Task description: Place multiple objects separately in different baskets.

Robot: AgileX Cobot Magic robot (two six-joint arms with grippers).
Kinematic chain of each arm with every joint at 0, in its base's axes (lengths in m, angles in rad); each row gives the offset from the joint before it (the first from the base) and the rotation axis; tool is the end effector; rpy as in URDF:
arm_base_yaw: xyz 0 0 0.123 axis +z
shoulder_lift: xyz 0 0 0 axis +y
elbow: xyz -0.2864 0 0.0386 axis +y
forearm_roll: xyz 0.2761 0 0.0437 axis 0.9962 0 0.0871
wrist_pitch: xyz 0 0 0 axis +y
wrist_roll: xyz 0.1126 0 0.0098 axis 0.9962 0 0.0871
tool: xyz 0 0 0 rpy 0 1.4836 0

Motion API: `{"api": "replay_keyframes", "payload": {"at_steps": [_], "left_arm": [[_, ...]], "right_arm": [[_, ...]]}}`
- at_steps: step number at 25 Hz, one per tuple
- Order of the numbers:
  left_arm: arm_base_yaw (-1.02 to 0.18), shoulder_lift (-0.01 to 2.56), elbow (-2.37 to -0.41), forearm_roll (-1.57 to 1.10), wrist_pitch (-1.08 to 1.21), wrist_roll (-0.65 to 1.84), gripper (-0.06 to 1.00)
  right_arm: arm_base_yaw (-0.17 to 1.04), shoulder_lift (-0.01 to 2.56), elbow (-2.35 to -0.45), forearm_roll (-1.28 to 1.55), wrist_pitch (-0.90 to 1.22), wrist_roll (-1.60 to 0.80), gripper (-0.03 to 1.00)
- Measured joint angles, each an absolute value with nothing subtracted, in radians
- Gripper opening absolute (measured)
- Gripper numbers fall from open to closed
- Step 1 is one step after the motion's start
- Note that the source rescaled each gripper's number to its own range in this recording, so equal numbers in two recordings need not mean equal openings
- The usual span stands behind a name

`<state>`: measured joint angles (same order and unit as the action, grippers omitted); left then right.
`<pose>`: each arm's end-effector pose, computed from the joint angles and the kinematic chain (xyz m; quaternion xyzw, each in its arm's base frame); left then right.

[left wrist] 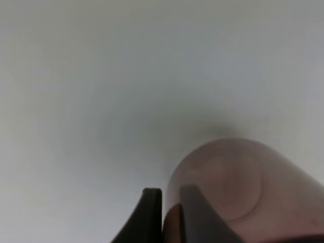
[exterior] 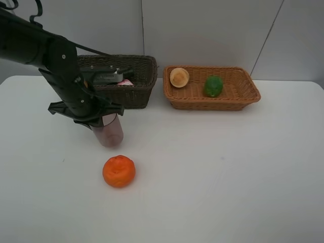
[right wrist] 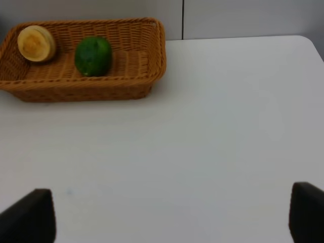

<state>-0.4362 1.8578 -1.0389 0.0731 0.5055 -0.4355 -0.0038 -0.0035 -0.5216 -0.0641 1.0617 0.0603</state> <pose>0.3422 -0.1551 0.1082 0.0289 0.9855 -0.0494 0.1600 0.0321 -0.0064 0.2878 0.0288 0.8460 -0.0170 0.5322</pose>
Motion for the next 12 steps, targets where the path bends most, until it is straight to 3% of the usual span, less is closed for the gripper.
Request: {"api": "replay_keyframes", "payload": {"at_steps": [12], "left_arm": [[-0.387,1.701,-1.287,0.194,0.743,-0.440,0.00]], "right_arm": [[-0.004,-0.004,-0.522,-0.064,1.062,0.060,1.00]]}}
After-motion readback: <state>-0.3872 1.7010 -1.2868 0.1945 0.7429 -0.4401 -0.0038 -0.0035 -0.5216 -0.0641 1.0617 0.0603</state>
